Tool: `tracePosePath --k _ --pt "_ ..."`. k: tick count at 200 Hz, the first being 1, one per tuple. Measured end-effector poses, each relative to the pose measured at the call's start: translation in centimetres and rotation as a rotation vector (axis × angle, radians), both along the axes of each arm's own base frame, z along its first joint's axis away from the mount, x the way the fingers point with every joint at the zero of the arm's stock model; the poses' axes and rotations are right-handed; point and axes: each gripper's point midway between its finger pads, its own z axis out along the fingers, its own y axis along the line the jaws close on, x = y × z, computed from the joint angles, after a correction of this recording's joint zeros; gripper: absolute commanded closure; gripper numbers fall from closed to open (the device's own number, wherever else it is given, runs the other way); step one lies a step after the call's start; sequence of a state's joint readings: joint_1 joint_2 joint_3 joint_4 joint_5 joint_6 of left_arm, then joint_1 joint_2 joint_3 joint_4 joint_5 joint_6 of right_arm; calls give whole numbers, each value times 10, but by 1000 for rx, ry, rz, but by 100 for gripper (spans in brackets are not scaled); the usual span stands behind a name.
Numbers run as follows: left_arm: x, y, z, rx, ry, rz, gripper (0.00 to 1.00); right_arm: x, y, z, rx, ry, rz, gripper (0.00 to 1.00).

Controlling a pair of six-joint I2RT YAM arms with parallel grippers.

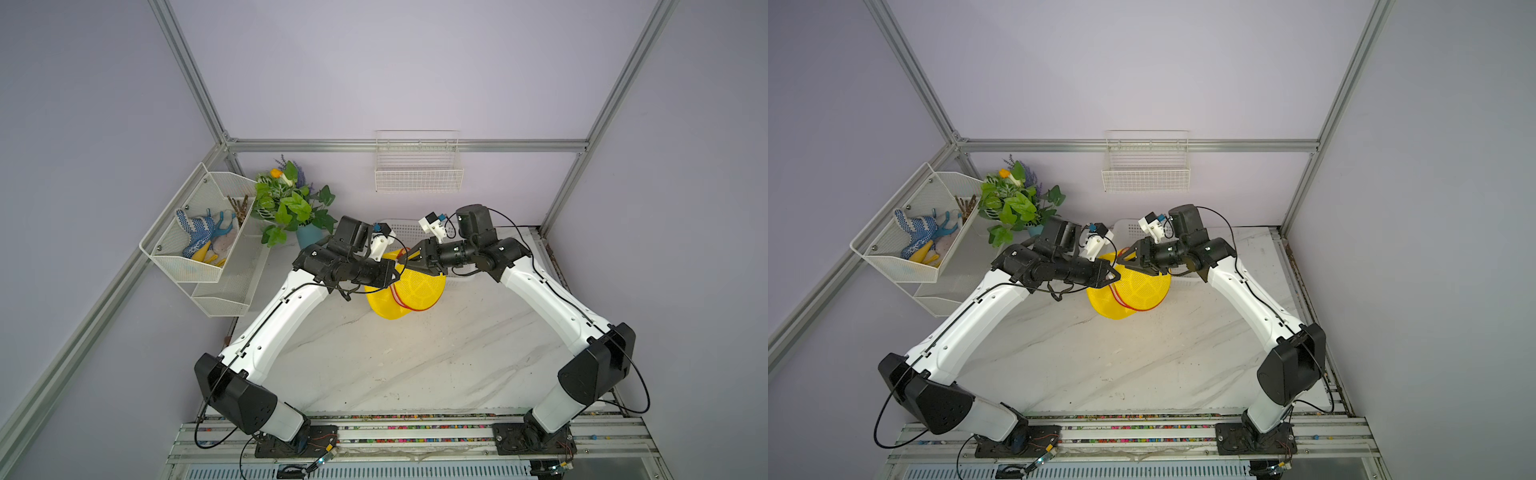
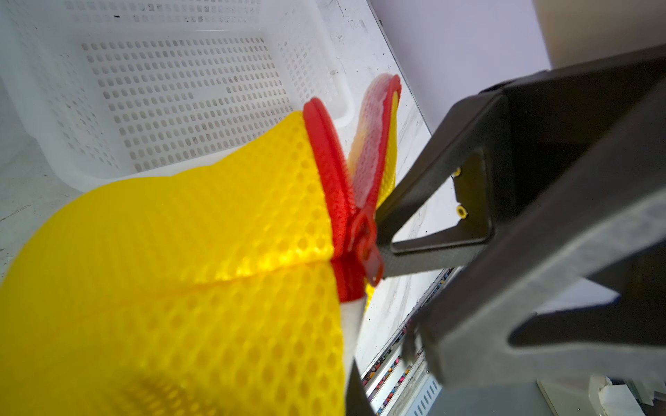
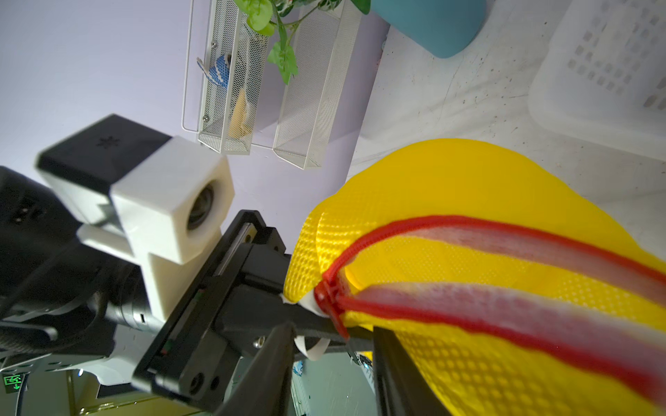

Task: Turn the laundry bag inside out
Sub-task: Zip the zipper on the laundry bag.

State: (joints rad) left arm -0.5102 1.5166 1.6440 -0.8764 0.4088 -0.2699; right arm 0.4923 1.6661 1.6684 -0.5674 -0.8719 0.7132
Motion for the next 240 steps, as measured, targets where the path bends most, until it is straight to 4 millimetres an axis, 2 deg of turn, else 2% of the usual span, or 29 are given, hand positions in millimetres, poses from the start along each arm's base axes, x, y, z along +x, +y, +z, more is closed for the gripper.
tracePosePath --k 25,90,140,213,240 --pt "1 -1 -3 3 6 1 100 3 2 -2 -1 11 -2 61" --pt "2 -1 -5 4 11 -2 100 8 5 -2 11 38 -15 72" --pt "3 -1 -5 5 11 1 100 10 7 -8 4 57 -19 100" --pt "8 5 -4 46 -47 1 100 13 0 -3 29 79 -15 100" --pt "9 9 -2 77 -99 3 100 18 -9 1 49 94 -22 100"
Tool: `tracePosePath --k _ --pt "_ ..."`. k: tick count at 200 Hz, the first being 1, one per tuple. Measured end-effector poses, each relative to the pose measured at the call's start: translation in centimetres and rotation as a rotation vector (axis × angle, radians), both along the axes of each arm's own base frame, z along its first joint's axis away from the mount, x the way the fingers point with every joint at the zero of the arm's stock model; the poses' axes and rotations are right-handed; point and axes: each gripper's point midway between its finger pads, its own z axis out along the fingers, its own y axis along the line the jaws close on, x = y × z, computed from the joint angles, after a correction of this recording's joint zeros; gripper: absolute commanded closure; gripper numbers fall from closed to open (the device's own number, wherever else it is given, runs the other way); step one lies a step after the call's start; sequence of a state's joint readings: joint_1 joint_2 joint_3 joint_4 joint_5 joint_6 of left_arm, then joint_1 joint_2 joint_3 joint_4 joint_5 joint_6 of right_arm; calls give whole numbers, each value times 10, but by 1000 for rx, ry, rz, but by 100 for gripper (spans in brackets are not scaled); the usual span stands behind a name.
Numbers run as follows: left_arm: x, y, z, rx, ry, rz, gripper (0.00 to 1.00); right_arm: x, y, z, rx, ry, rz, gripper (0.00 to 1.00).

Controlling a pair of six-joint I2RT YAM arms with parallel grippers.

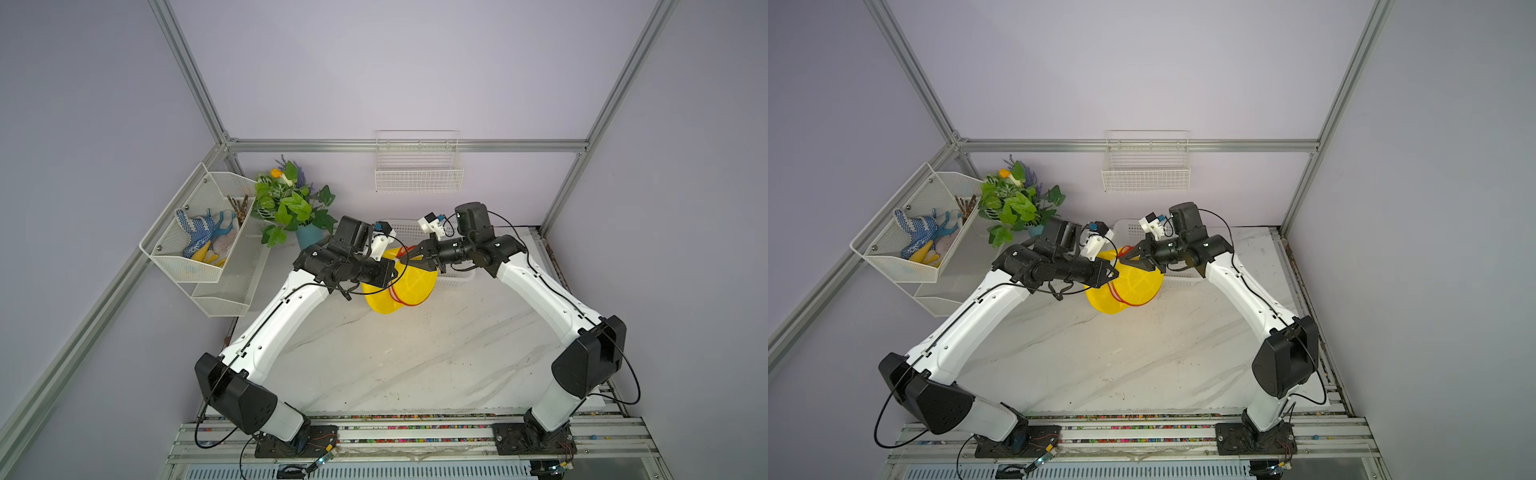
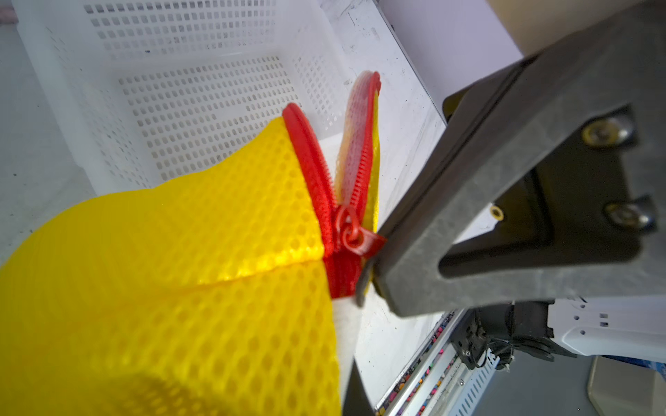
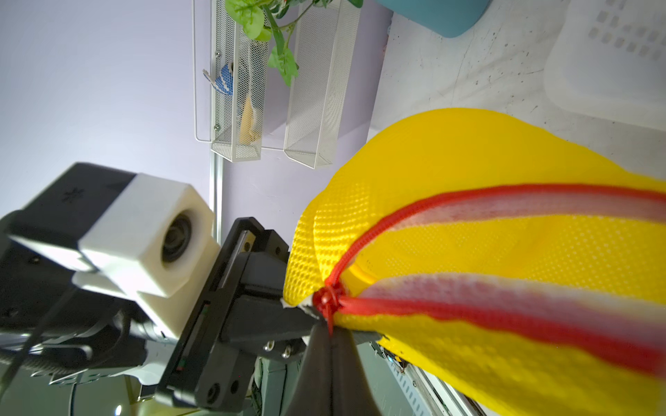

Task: Turn the laundry bag inside out
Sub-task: Zip the zipper on the laundry bag.

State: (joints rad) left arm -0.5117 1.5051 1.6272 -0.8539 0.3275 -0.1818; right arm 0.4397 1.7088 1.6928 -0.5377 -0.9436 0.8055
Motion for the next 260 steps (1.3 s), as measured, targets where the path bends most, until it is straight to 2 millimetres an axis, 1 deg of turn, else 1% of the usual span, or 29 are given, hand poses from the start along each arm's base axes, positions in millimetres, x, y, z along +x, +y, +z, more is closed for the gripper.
tracePosePath --k 39,52,72,76,82,86,102,109,120,137,156,173,192,204,212,225,238,260 --pt "-1 15 -11 71 -32 33 100 21 -28 4 18 15 -65 100" --pt "1 19 -12 84 -49 45 100 21 -31 5 27 24 -64 100" --pt "3 22 -13 99 -63 61 100 19 -30 7 39 36 -56 100" --pt "3 23 -13 100 -63 63 89 18 -30 7 41 40 -55 100" --pt "3 23 -13 104 -67 62 67 18 -30 7 43 44 -53 100" --pt "3 23 -14 103 -65 64 57 17 -30 7 44 46 -53 100" --pt "1 24 -16 113 -55 58 31 18 -30 8 46 37 -55 100" --pt "0 25 -18 116 -47 57 22 18 -31 9 45 32 -54 100" --pt "-2 26 -19 115 -36 56 12 17 -31 11 39 25 -52 100" --pt "-4 27 -17 115 -38 53 4 16 -31 18 36 1 -45 100" --pt "-9 30 -8 111 -55 50 0 13 -31 24 32 -19 -36 100" --pt "-10 28 13 88 -96 45 0 9 -31 26 25 -26 -25 100" --pt "-9 15 41 53 -160 20 0 4 -29 26 15 -25 -11 100" --pt "-8 3 53 32 -192 -7 0 1 -27 24 8 -19 0 100" --pt "-7 -6 57 19 -205 -28 0 -1 -26 22 4 -14 7 100" --pt "-7 -19 55 11 -209 -62 1 -5 -23 20 -2 -6 18 100" --pt "-5 -30 46 20 -195 -91 1 -9 -21 18 -8 3 27 100" --pt "-1 -37 32 43 -177 -113 1 -12 -20 19 -11 8 35 100"
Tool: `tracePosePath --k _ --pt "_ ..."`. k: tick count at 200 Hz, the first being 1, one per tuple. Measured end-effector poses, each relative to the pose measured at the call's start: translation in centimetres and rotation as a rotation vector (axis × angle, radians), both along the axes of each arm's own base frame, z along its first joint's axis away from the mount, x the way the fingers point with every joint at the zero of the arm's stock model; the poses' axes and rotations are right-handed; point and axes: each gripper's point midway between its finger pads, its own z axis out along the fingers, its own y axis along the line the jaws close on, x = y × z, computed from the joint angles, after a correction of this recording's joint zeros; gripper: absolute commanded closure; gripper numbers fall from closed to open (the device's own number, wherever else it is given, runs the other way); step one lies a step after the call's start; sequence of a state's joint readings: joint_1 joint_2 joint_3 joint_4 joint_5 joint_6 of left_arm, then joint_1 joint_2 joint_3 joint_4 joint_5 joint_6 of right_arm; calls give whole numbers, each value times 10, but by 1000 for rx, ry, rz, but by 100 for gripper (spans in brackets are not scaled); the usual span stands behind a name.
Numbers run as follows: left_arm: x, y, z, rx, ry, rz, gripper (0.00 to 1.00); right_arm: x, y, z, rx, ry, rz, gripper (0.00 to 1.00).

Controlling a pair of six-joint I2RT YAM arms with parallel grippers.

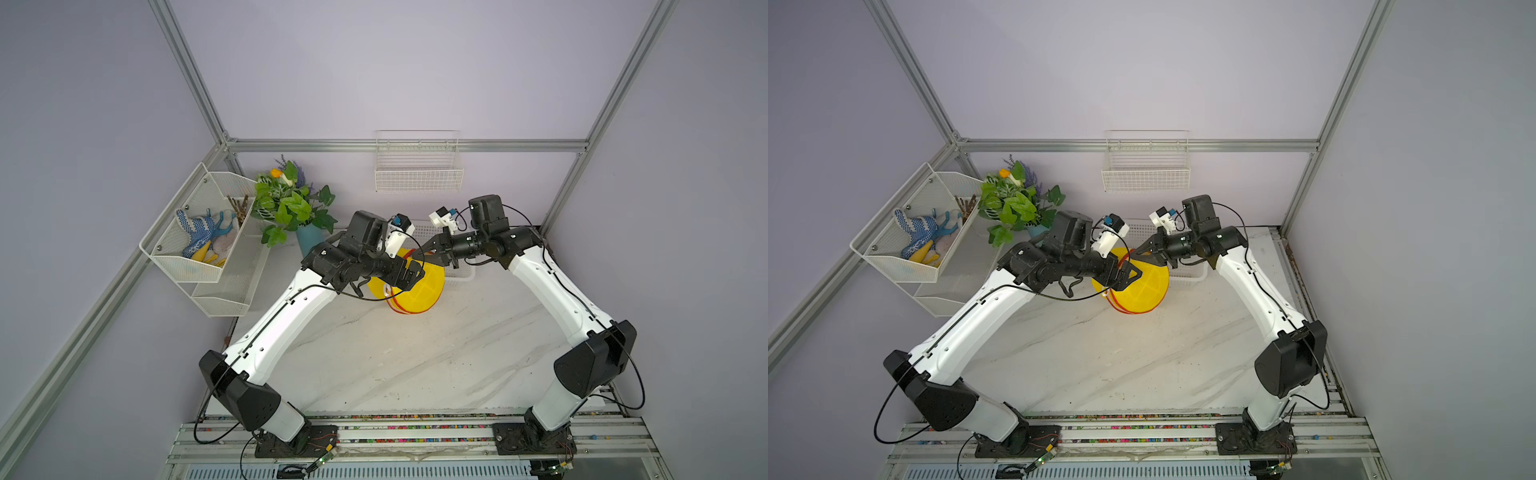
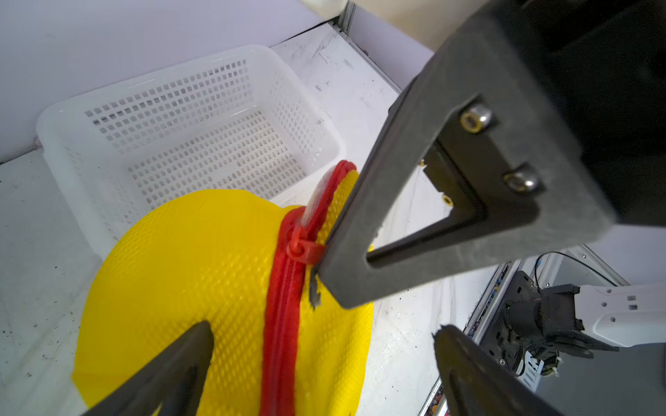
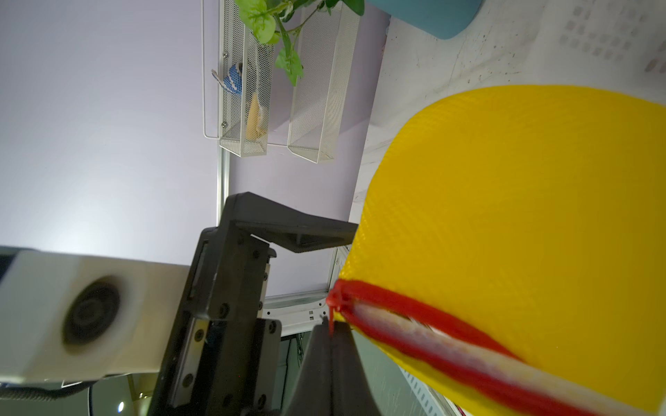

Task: Turn the laundry bag inside out
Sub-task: Zip the zipper on the laundry bag.

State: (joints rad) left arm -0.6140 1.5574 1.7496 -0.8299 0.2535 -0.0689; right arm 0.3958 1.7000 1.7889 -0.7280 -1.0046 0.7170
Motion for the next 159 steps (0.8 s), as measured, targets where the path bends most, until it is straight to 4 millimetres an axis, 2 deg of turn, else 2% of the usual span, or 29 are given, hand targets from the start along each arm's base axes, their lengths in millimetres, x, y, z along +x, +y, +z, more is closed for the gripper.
tracePosePath --k 19,36,58,66,83,95,117,159 --pt "1 0 0 5 -10 -5 4 -3 2 3 4 -5 9 100" --pt "3 -1 5 -3 -31 -8 14 -4 3 7 8 -11 16 100" --pt "4 -3 7 -8 -48 -18 37 -7 6 10 13 -17 26 100" --pt "4 -4 8 -13 -50 -18 47 -8 6 11 14 -18 29 100" --pt "4 -4 9 -18 -50 -18 77 -9 7 12 17 -18 34 100" --pt "4 -5 9 -22 -45 -18 90 -9 7 12 17 -19 34 100" --pt "4 -5 9 -19 -49 -23 100 -9 7 13 18 -18 34 100" --pt "6 -2 10 -13 -58 -7 100 -3 -1 13 19 -11 10 100"
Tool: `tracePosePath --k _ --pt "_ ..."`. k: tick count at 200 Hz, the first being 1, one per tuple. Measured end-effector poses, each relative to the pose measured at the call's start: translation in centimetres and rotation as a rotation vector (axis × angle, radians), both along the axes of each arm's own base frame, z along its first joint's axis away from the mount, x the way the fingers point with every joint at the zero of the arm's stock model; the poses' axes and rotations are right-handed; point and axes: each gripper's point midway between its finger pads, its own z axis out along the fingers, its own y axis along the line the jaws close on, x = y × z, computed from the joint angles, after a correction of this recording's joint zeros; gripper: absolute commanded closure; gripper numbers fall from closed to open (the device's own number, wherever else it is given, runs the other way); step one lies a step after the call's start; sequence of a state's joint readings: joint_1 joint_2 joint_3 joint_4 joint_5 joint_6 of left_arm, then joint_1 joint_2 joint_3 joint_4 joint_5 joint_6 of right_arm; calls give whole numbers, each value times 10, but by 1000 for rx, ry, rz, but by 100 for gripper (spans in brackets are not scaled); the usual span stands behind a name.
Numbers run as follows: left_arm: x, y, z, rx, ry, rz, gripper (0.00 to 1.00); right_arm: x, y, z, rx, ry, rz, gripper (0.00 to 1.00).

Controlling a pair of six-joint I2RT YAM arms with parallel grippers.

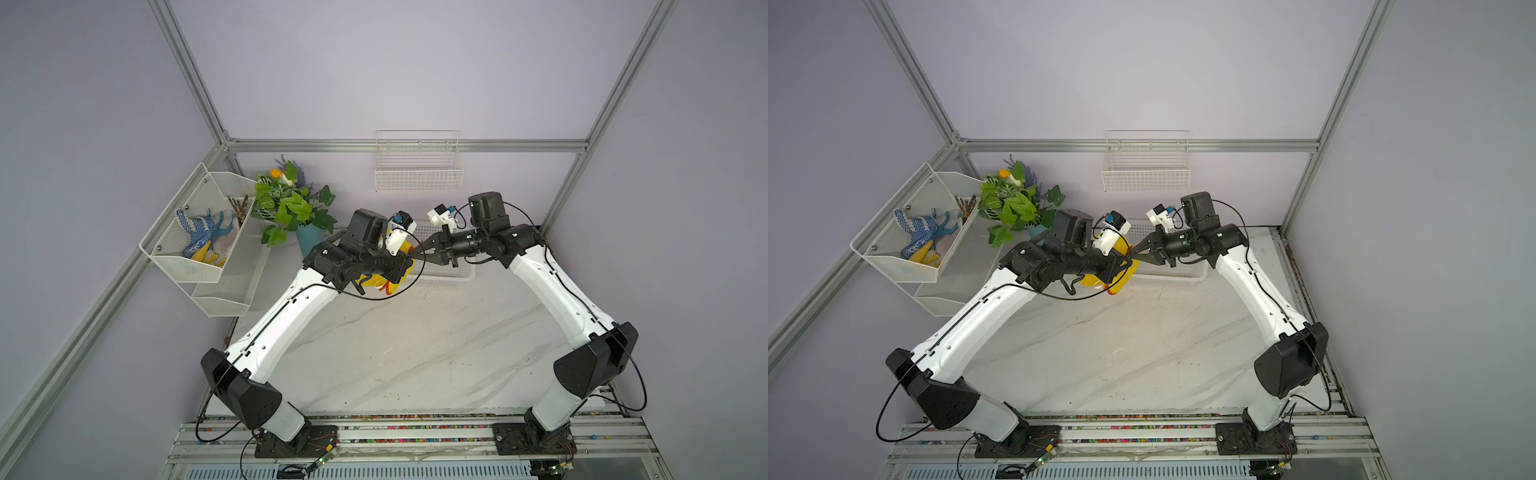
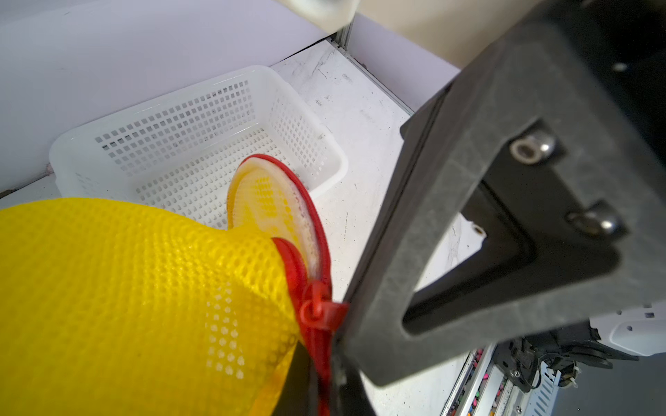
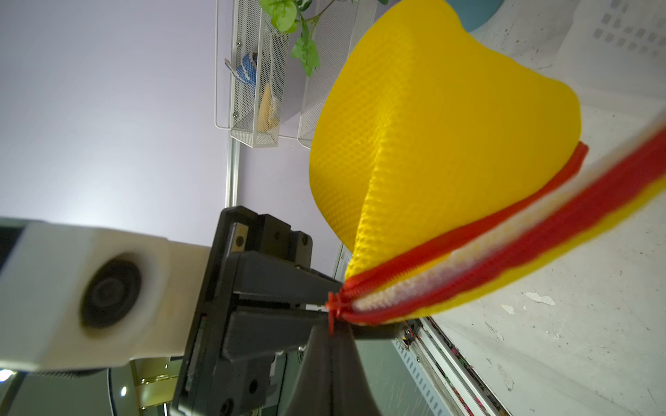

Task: Turn the laundry bag inside out
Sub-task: Zip the zipper on the laundry bag.

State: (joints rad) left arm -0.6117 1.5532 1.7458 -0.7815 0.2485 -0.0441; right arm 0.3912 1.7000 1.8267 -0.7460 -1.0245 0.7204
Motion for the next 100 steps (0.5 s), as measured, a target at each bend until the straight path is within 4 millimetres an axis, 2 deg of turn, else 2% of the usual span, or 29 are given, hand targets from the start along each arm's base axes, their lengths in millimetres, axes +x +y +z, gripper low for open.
tracePosePath --k 37,100 --pt "-8 16 0 -3 -12 23 100 16 -23 -8 18 57 -54 100" --pt "-25 39 2 -23 -38 67 100 17 -28 -10 74 97 -57 100"
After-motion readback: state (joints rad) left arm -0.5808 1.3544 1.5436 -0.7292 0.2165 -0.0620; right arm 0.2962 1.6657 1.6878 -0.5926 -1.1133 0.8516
